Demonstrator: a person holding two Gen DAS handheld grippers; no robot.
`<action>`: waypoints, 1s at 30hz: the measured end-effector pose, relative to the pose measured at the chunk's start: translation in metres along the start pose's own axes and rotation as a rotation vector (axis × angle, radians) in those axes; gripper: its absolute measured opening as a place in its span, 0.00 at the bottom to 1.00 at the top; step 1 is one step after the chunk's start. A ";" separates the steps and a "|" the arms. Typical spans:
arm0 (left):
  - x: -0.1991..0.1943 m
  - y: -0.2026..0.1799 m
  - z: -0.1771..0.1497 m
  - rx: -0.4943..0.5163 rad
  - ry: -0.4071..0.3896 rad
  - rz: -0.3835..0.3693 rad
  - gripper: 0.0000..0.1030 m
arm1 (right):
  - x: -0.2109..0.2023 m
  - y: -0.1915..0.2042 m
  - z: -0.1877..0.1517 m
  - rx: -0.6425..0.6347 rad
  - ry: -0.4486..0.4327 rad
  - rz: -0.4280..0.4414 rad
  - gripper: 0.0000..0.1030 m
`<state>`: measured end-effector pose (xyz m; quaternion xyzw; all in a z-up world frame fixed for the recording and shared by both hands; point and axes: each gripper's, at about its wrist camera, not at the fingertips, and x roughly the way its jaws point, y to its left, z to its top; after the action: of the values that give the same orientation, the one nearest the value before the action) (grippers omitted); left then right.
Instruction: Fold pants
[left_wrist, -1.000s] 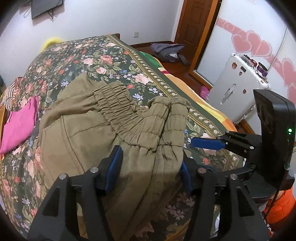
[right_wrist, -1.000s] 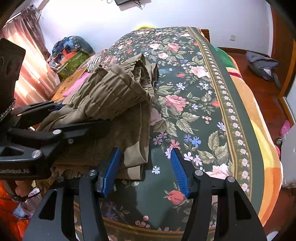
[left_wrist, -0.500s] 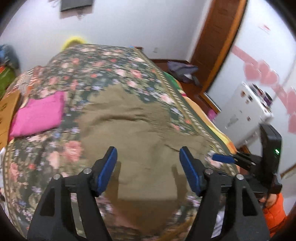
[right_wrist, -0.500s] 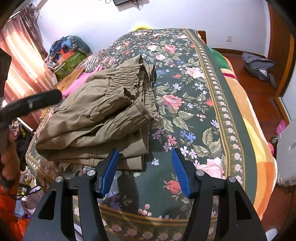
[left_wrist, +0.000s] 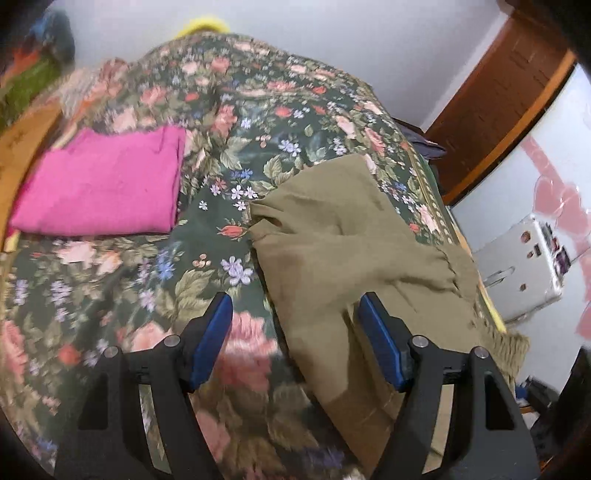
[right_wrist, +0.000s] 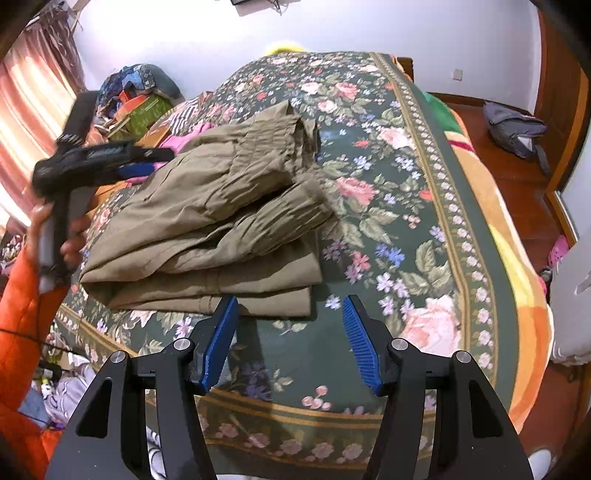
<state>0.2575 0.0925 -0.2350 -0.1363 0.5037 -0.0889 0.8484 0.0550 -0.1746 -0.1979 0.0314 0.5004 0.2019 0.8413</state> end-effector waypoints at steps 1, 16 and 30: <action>0.007 0.003 0.004 -0.004 0.009 -0.003 0.69 | 0.002 0.001 -0.001 -0.002 0.006 0.000 0.53; 0.026 0.006 -0.012 0.104 0.026 0.092 0.68 | 0.027 -0.019 0.022 -0.018 0.026 -0.051 0.57; -0.004 0.028 -0.056 -0.039 0.007 0.129 0.68 | 0.082 -0.051 0.087 -0.100 0.055 -0.080 0.57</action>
<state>0.2065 0.1120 -0.2660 -0.1197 0.5161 -0.0246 0.8477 0.1789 -0.1777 -0.2355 -0.0361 0.5134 0.1935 0.8353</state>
